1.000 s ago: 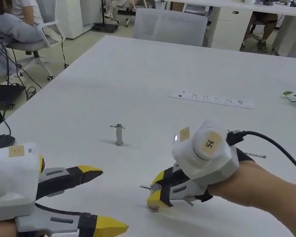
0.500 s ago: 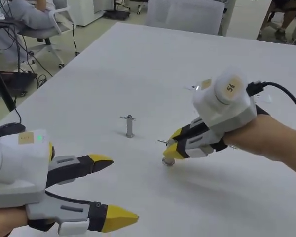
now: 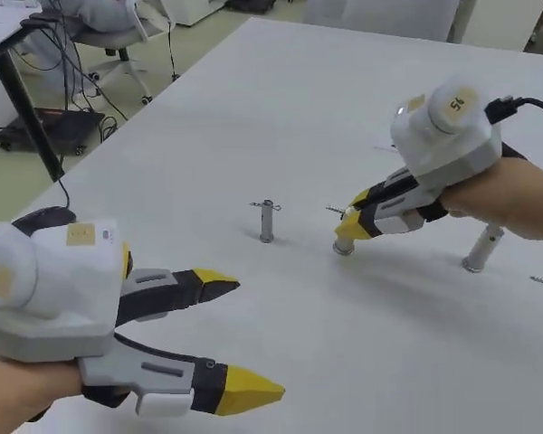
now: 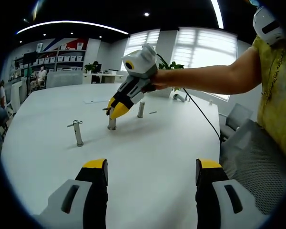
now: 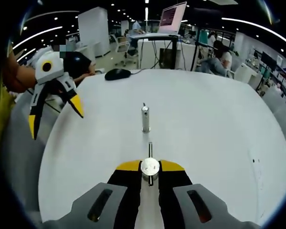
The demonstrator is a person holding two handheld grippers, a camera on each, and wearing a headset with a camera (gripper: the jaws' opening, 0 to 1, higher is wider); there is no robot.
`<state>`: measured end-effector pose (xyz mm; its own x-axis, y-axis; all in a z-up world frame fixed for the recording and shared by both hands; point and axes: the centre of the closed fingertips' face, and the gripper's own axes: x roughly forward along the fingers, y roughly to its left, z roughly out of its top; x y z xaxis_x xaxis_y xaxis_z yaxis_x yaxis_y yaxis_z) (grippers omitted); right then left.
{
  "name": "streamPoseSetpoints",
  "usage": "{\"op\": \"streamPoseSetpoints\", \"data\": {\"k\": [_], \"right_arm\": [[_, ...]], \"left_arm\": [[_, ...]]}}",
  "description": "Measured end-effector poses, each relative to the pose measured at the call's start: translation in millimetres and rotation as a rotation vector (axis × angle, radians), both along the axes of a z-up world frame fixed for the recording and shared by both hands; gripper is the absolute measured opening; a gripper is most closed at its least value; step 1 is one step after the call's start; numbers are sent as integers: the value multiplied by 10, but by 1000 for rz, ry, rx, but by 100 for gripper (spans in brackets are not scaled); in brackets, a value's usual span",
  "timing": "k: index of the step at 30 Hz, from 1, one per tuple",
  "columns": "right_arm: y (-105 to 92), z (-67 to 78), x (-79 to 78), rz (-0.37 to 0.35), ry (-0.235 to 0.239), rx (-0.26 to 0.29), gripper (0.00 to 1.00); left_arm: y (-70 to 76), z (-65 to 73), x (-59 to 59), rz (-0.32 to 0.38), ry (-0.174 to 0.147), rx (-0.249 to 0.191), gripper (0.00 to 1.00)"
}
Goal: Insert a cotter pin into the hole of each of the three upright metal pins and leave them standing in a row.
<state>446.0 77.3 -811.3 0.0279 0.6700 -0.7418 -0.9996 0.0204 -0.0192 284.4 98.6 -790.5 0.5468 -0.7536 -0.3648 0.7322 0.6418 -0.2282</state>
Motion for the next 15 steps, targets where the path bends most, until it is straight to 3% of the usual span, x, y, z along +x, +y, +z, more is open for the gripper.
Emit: {"op": "streamPoseSetpoints", "data": {"k": [15], "right_arm": [[16, -131, 80, 18, 22, -35, 12]], "left_arm": [[-22, -25, 30, 0, 10, 0, 74]]}}
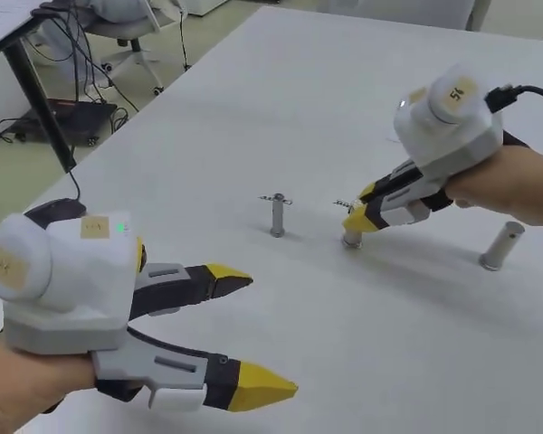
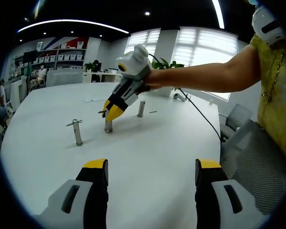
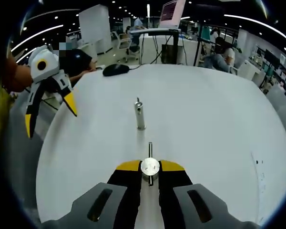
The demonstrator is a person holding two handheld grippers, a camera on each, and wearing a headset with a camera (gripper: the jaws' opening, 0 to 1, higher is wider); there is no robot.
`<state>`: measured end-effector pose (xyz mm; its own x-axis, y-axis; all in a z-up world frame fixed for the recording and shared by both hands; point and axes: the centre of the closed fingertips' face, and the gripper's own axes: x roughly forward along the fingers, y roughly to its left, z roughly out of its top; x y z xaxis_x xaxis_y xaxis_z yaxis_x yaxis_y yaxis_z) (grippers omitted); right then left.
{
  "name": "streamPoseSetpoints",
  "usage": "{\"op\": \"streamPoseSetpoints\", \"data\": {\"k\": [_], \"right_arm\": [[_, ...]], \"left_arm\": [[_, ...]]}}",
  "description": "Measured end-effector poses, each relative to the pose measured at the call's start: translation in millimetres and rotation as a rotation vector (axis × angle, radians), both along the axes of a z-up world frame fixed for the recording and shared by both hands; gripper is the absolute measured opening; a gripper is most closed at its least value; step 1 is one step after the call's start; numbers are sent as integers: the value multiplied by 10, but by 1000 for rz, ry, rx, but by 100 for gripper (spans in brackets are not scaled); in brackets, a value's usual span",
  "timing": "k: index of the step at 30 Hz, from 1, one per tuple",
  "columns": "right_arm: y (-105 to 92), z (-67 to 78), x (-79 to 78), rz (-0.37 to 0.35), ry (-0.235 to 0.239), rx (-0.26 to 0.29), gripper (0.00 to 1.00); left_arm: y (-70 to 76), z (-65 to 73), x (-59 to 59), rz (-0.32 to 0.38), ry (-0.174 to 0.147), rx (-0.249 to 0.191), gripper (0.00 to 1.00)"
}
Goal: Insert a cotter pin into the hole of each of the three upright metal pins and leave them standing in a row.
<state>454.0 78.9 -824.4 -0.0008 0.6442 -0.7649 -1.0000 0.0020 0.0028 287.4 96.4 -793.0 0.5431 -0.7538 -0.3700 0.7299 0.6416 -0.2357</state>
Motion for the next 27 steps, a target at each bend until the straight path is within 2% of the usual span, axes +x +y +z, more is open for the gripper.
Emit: {"op": "streamPoseSetpoints", "data": {"k": [14, 16, 18, 20, 22, 24, 27], "right_arm": [[-16, -38, 11, 11, 5, 0, 14], [-17, -39, 1, 23, -1, 0, 16], [-31, -52, 6, 19, 3, -7, 25], [-58, -50, 4, 19, 2, -10, 26], [-91, -20, 31, 9, -12, -8, 26], [-116, 43, 46, -7, -4, 14, 26], [-181, 106, 57, -14, -13, 11, 26]], "left_arm": [[-1, -29, 6, 1, 6, 4, 72], [-4, -26, 5, -1, 4, 3, 72], [-2, -22, 1, -1, 3, 4, 72], [1, -17, -3, 0, 3, 3, 72], [7, -18, -7, 1, 3, 6, 72], [6, -12, -9, 0, 2, 6, 72], [1, 0, -7, -2, 1, 8, 72]]}}
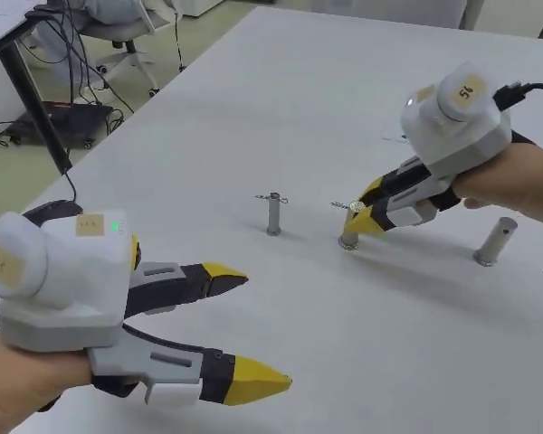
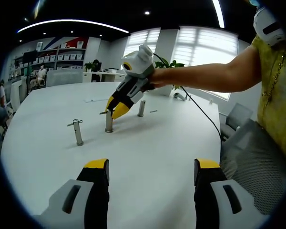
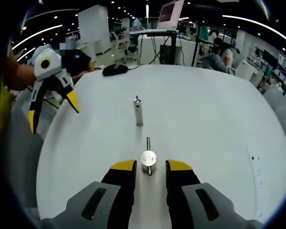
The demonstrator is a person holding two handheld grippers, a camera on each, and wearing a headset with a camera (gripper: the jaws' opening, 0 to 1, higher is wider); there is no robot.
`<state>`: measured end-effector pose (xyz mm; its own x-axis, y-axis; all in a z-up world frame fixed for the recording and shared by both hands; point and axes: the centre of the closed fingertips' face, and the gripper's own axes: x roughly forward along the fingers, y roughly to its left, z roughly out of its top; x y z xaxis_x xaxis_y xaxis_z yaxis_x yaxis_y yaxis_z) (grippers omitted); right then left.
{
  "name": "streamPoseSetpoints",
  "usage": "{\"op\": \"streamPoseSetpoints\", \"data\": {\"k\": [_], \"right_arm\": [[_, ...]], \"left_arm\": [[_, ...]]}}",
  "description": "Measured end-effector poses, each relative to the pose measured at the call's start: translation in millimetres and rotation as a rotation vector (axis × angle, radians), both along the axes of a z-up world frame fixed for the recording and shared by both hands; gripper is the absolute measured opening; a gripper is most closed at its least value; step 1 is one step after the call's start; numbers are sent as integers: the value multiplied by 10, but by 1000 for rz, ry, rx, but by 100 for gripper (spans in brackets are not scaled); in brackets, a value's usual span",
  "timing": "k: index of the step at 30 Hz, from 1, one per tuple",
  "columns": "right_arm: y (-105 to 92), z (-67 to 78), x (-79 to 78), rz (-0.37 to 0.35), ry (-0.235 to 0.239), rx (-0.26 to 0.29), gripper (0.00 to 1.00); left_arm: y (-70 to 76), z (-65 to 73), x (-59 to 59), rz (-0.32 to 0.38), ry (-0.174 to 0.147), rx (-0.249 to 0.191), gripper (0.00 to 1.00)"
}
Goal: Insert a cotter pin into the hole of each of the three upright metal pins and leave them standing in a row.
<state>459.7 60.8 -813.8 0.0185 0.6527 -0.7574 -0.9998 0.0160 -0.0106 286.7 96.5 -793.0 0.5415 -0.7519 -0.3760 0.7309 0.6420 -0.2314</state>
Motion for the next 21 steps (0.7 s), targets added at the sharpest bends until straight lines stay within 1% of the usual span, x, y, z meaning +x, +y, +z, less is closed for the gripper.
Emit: {"op": "streamPoseSetpoints", "data": {"k": [3, 7, 10, 12, 13, 15, 16, 20, 21], "right_arm": [[-52, 130, 27, -18, -17, 20, 26], [-180, 370, 90, -51, -53, 55, 26], [-358, 551, 158, -93, -77, 84, 26], [-481, 635, 212, -121, -93, 94, 26], [-509, 646, 227, -125, -99, 93, 26], [-628, 713, 259, -156, -99, 104, 26], [-709, 738, 286, -170, -109, 104, 26], [-935, 775, 336, -213, -121, 96, 26], [-1013, 771, 385, -230, -123, 91, 26]], "left_arm": [[-17, 28, 6, -5, -7, 3, 72], [-45, 61, 7, -14, -14, 6, 72], [-59, 80, 11, -20, -20, 7, 72], [-74, 90, 12, -25, -22, 10, 71], [-81, 94, 12, -28, -22, 11, 71], [-105, 117, 15, -35, -26, 12, 71], [-113, 125, 16, -39, -28, 12, 71], [-137, 151, 23, -54, -33, 20, 71], [-140, 156, 26, -55, -33, 21, 71]]}}
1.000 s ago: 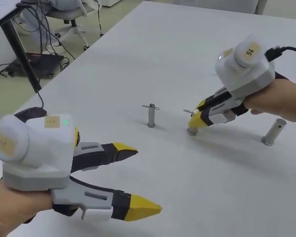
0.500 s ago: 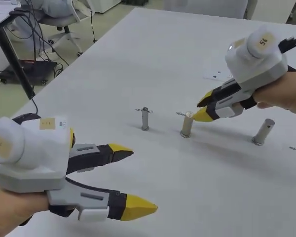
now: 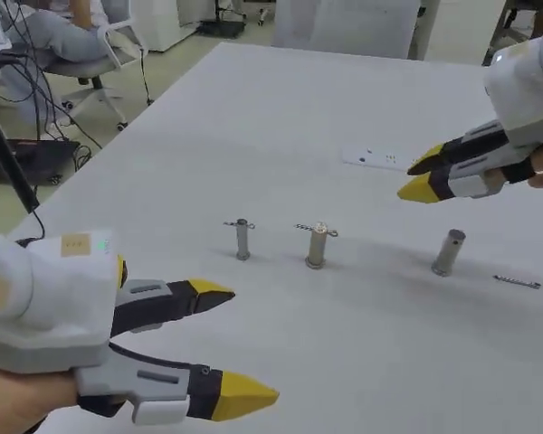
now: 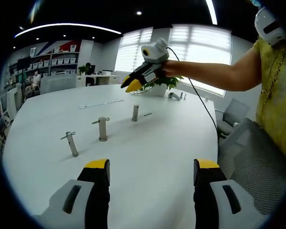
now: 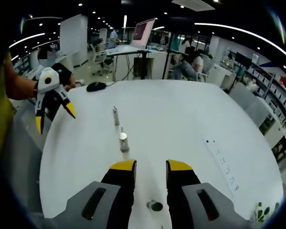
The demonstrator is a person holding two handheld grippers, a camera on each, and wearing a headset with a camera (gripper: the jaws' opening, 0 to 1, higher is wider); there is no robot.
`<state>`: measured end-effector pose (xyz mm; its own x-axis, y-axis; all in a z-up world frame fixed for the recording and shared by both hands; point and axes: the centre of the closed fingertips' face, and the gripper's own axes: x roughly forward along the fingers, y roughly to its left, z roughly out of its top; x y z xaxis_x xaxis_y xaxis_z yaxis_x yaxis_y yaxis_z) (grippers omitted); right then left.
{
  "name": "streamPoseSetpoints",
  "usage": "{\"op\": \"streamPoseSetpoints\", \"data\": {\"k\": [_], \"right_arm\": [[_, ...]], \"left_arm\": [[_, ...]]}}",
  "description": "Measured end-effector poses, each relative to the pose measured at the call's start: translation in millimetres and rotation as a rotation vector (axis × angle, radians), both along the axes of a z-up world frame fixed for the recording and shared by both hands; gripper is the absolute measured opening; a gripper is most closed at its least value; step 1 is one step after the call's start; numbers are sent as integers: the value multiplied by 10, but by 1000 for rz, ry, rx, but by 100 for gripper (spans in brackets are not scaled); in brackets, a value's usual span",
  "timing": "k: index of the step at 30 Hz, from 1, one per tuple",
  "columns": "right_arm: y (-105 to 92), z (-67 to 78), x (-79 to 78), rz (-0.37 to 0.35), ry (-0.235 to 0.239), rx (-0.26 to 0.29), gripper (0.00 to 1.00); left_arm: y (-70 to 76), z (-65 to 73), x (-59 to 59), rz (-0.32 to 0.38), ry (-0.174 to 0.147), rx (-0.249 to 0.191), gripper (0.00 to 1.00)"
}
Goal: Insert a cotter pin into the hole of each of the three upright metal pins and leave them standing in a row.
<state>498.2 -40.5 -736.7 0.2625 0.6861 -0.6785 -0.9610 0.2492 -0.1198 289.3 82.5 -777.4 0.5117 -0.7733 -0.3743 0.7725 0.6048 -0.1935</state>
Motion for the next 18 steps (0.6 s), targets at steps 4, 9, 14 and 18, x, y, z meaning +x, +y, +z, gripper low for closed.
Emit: {"op": "streamPoseSetpoints", "data": {"k": [4, 9, 14, 18], "right_arm": [[-241, -66, 17, -60, 7, -7, 26], [-490, -272, 46, -113, 39, -31, 26], [-598, -502, 24, -161, 79, -41, 26], [-597, -609, 0, -191, 101, -35, 26]], "left_arm": [[-23, 18, 3, -12, -1, 2, 71], [-60, 14, -2, -25, 7, 9, 70], [-76, -4, 6, -29, 16, 13, 69], [-88, -3, 21, -30, 18, 12, 69]]}}
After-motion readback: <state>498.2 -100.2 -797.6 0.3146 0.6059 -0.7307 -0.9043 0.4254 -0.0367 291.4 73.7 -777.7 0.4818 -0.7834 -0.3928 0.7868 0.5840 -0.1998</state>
